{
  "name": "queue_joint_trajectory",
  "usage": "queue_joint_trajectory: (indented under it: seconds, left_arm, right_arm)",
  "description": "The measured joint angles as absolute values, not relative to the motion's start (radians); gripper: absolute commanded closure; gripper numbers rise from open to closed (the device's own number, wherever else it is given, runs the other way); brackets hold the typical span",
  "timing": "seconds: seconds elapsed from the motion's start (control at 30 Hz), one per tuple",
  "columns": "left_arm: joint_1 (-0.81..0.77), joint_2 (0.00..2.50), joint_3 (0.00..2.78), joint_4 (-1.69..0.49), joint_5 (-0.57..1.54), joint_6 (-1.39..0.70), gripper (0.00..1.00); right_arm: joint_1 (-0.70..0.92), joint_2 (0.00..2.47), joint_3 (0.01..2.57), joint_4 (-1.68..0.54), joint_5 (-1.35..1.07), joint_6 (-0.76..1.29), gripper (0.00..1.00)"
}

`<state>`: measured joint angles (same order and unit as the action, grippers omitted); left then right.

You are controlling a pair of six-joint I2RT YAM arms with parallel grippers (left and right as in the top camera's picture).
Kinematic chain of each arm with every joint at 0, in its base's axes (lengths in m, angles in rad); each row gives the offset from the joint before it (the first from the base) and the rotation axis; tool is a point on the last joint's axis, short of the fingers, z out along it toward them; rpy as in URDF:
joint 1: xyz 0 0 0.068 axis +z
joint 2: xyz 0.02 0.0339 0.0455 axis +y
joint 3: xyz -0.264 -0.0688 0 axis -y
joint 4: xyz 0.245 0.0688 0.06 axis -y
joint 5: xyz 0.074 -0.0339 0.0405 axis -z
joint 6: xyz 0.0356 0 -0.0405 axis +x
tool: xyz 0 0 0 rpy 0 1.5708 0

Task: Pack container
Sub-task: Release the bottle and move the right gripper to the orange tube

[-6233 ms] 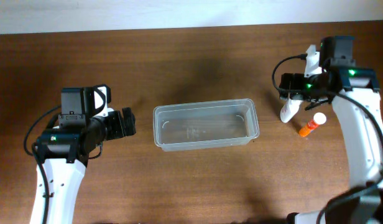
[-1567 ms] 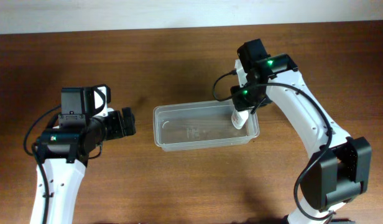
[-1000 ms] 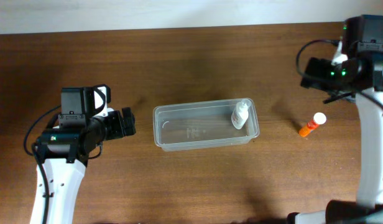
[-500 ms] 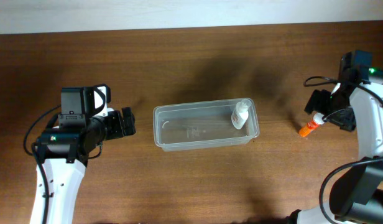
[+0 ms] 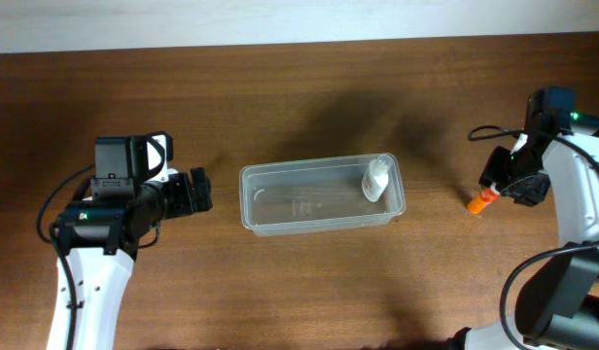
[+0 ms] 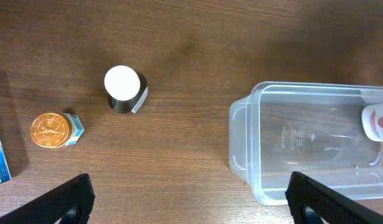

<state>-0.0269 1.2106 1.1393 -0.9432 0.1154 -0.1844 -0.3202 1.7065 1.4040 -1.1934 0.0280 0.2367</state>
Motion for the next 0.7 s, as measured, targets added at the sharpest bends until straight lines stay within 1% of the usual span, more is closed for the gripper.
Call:
queue_joint_trajectory:
  seconds: [0.07,0.2,0.27,0.7]
  left_arm:
    - [-0.027,1.211,1.139,-0.943,0.115,-0.184,0.01]
    - [-0.027,1.211,1.139,-0.943,0.115,-0.184,0.01]
    - [-0.027,1.211,1.139,-0.943,0.115,-0.184,0.01]
    - [-0.027,1.211,1.139,-0.943,0.115,-0.184,0.01]
  right_arm:
    - [-0.320,1.707,1.404,-1.190,0.022,0.233,0.52]
    - [-0.320,1.707,1.404,-1.190,0.017,0.228,0.53]
    - [-0.320,1.707,1.404,-1.188,0.017,0.227,0.57]
    - [-0.320,1.707,1.394,-1.146,0.013,0.224,0.57]
